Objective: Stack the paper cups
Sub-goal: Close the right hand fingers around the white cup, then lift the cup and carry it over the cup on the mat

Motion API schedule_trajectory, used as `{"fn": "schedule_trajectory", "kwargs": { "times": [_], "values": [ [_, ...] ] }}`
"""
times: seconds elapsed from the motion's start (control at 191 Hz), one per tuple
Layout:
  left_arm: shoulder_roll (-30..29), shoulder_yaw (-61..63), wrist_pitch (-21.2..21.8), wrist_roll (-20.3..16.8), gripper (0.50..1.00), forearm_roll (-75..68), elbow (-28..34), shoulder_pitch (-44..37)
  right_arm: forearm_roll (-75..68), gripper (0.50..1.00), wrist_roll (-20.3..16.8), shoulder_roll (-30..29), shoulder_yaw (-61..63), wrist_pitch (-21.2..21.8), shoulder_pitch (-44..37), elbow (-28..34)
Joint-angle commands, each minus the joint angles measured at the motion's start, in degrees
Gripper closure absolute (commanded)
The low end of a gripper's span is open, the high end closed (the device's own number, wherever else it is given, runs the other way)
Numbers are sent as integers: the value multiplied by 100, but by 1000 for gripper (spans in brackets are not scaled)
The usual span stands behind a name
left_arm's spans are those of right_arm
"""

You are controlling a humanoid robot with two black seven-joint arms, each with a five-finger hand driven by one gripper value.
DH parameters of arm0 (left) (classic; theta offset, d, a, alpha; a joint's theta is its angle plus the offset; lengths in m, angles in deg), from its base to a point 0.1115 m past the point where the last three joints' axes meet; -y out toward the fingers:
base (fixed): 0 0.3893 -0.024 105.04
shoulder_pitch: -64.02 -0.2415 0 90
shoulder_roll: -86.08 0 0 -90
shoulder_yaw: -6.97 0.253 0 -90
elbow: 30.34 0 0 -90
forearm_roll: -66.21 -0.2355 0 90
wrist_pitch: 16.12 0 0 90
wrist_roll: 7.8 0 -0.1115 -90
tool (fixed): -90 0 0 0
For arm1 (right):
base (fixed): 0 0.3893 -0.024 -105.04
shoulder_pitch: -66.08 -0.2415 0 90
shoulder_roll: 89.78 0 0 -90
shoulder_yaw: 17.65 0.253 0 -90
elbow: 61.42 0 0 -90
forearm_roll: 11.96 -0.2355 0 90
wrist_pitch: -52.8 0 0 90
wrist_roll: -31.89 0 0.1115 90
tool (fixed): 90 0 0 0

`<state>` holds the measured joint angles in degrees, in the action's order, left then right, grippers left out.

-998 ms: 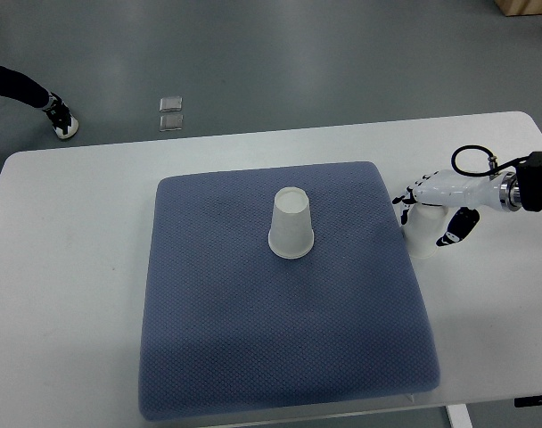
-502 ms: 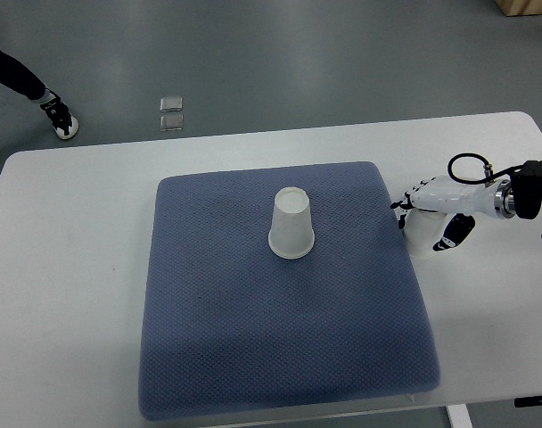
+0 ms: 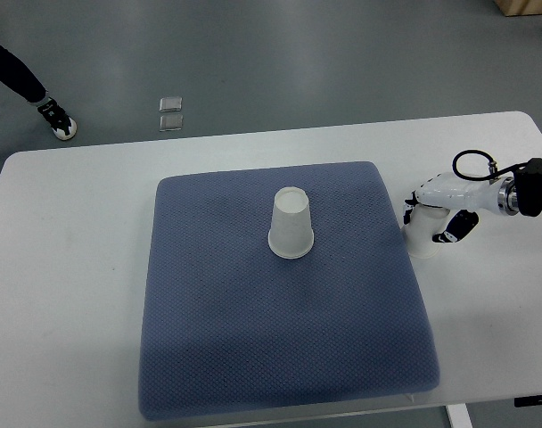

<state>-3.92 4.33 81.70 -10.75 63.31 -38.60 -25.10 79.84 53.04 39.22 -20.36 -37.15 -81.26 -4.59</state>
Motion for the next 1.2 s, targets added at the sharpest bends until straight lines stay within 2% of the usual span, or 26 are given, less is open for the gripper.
{"fn": "schedule_trajectory", "kwargs": {
  "times": [0.0,0.042,0.11,0.214,0.423,0.7,1.197],
  "values": [
    [0,0,1,-4,500,0,0,0,-5,848,3,-6,-2,30,4,-14],
    [0,0,1,5,500,0,0,0,-5,863,3,-6,-2,39,-5,-14],
    [0,0,1,-4,500,0,0,0,-13,914,-6,-6,-2,48,-5,-14],
    [0,0,1,-4,500,0,0,0,-22,944,-6,-6,7,56,-23,-14],
    [0,0,1,5,500,0,0,0,-75,942,-6,-6,60,74,-93,-14],
    [0,0,1,5,500,0,0,0,-154,942,-6,55,69,197,-594,3],
    [0,0,1,5,500,0,0,0,-268,942,-15,-112,69,654,-1745,601]
  ]
}}
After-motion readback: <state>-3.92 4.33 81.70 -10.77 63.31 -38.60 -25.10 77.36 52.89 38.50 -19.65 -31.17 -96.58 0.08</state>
